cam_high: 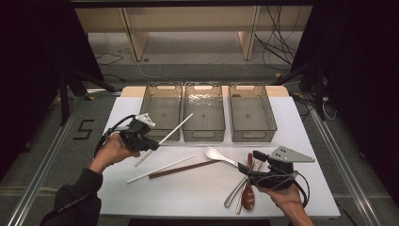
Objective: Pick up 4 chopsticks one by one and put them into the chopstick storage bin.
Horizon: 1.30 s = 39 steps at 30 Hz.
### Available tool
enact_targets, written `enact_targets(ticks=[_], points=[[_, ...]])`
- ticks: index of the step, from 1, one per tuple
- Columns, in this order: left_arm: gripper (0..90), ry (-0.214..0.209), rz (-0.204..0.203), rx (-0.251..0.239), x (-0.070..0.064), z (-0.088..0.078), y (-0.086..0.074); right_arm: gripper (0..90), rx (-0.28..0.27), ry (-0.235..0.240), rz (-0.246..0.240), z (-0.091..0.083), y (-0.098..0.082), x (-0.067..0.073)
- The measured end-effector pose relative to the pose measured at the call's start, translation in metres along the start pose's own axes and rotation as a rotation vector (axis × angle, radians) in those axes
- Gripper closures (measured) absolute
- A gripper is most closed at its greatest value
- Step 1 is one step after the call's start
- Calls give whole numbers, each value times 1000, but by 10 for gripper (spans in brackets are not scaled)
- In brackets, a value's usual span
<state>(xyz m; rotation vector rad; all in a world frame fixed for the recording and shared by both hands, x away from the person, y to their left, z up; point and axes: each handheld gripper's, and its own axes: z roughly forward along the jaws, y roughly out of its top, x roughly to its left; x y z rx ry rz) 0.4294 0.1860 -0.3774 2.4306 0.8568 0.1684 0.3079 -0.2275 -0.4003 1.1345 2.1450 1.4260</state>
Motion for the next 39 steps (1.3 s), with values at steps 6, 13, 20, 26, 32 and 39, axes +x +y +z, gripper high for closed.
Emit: enact_targets(ticks=[6,13,20,26,32,39], points=[[839,36,-26,-34,15,-3,10,278,-3,-1,4,-1,0,-1],[839,80,-61,-82,33,-10,22,278,-5,3,6,-1,0,-1],[839,137,-99,-123,52,-10,36,278,-8,6,10,-1,0,-1],[839,171,-114,-140,64,-8,46,278,-8,7,10,-1,0,-1],[839,192,-142,-167,76,-7,54,278,-8,8,12,-1,0,-2],[839,222,-158,-185,84,-2,62,278,-6,10,10,-1,0,-1]])
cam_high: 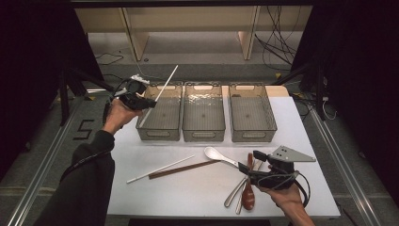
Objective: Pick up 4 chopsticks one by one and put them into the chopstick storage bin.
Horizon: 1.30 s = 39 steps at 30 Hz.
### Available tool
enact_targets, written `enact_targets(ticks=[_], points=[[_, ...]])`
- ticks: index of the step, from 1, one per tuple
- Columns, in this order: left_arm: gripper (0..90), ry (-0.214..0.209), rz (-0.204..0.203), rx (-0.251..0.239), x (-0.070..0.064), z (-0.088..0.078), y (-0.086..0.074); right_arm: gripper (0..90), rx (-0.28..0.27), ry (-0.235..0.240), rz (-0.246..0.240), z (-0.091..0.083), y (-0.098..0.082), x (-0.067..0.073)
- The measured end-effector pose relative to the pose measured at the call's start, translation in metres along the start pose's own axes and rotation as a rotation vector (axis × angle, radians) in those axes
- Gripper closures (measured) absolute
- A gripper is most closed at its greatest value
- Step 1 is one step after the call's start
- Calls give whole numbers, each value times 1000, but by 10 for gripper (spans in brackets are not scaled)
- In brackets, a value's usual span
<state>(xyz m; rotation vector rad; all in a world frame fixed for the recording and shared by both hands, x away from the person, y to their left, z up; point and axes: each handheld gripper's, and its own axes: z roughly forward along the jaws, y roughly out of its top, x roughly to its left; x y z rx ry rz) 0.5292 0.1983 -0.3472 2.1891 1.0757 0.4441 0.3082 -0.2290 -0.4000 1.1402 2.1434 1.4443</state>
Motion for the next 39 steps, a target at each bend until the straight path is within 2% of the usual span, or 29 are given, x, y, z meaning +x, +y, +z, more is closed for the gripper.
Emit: enact_targets(ticks=[2,7,10,15,28,39], points=[[839,0,2,5,2,4,1,278,0,1,-1,0,0,0],[839,15,-23,10,9,15,0,278,1,2,-3,0,0,0],[838,17,-47,-6,14,18,-1,278,1,2,-2,0,0,0],[839,23,-59,0,16,22,-4,278,2,3,-2,0,0,0],[838,27,-65,7,14,32,-11,278,1,4,-2,0,0,-1],[837,28,-58,64,13,44,-20,278,1,6,-2,0,0,-1]])
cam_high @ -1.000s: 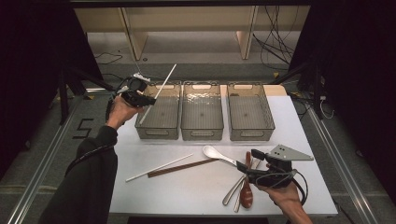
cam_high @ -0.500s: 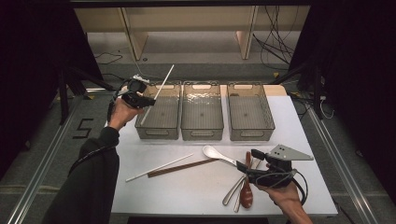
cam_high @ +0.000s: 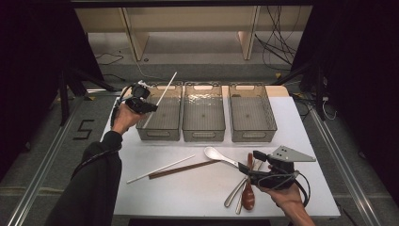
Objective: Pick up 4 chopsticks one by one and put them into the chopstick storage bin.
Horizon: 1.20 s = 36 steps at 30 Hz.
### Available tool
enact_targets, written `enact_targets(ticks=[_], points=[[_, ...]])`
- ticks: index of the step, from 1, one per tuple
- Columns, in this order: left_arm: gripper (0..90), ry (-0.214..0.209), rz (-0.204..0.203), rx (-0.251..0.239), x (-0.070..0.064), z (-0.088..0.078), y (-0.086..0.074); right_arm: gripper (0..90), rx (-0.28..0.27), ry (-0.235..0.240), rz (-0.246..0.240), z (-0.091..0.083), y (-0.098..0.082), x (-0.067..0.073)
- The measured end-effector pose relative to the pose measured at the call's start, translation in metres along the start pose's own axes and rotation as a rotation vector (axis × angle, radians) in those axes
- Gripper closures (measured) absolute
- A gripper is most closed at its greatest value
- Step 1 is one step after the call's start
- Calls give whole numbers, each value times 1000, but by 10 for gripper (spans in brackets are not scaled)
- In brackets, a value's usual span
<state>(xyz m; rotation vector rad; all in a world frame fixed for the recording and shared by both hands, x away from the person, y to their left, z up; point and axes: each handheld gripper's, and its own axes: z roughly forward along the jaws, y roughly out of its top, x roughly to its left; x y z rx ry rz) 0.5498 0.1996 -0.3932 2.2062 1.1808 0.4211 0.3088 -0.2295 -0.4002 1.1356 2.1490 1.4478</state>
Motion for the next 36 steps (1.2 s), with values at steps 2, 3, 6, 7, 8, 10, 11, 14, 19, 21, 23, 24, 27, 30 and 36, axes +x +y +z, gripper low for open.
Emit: enact_targets(ticks=[2,3,6,7,8,10,11,14,19,21,23,24,27,30,36], points=[[837,-4,-4,6,0,2,-2,278,0,0,-1,0,0,0],[837,-3,-5,7,0,3,-3,278,0,0,0,0,0,0],[836,-4,-7,17,0,5,-5,278,1,4,7,0,0,0],[836,-4,-5,25,1,6,-6,278,0,6,11,0,0,-1],[836,-2,-10,24,0,7,-7,278,-1,4,10,0,0,-1],[834,-4,-10,29,0,9,-9,278,0,4,13,0,0,-1],[834,-2,-7,33,0,10,-10,278,0,4,13,0,0,-1],[833,-5,-11,38,1,11,-11,278,0,5,11,0,0,-1],[823,0,-29,35,1,12,-12,278,-2,8,18,0,0,-1],[783,-2,-45,31,2,10,-12,278,-2,8,19,-1,0,-1],[725,-26,-71,34,2,7,-11,278,-2,7,19,-1,0,-1],[705,-36,-85,22,2,4,-12,278,-2,7,18,-1,0,-1],[621,-62,-102,22,0,-5,-13,278,-3,7,20,-1,0,-1],[517,-84,-90,14,-8,-16,-16,278,-3,6,21,-1,0,-1],[369,-127,-16,30,-29,-34,-26,278,-3,5,19,-1,0,-1]])
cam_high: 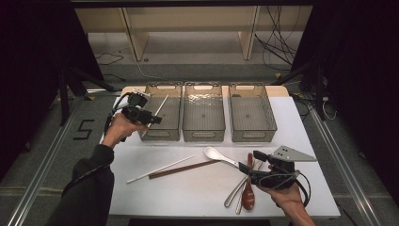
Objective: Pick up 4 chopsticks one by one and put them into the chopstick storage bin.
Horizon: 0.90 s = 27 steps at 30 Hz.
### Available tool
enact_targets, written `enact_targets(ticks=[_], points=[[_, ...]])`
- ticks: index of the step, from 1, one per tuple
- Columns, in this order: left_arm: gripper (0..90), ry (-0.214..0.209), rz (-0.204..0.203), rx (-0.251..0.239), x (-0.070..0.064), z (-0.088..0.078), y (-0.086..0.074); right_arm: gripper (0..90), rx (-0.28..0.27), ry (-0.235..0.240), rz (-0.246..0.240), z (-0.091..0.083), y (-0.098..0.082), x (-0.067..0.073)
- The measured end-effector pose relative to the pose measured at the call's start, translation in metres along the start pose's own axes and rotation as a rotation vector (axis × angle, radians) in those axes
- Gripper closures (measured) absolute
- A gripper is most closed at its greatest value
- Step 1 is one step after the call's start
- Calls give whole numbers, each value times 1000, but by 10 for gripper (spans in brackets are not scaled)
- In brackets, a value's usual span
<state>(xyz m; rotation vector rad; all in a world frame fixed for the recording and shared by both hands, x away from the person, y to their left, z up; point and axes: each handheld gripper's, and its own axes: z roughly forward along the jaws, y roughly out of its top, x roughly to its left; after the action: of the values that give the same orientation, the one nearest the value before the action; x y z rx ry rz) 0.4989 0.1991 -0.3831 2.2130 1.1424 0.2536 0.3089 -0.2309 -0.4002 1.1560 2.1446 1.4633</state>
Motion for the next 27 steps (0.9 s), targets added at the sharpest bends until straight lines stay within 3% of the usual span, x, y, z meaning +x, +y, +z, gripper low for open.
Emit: enact_targets(ticks=[7,10,15,23,27], points=[[272,-29,67,54,-23,-9,-15,278,1,-1,-2,0,0,1],[251,-17,98,90,-29,-9,-23,278,0,-1,-1,0,0,1],[234,-19,110,118,-34,-10,-33,278,-1,1,-6,0,0,1],[197,-15,164,204,-50,6,-49,278,0,1,-7,0,0,1],[191,-13,174,224,-54,12,-55,278,0,1,-7,0,0,1]])
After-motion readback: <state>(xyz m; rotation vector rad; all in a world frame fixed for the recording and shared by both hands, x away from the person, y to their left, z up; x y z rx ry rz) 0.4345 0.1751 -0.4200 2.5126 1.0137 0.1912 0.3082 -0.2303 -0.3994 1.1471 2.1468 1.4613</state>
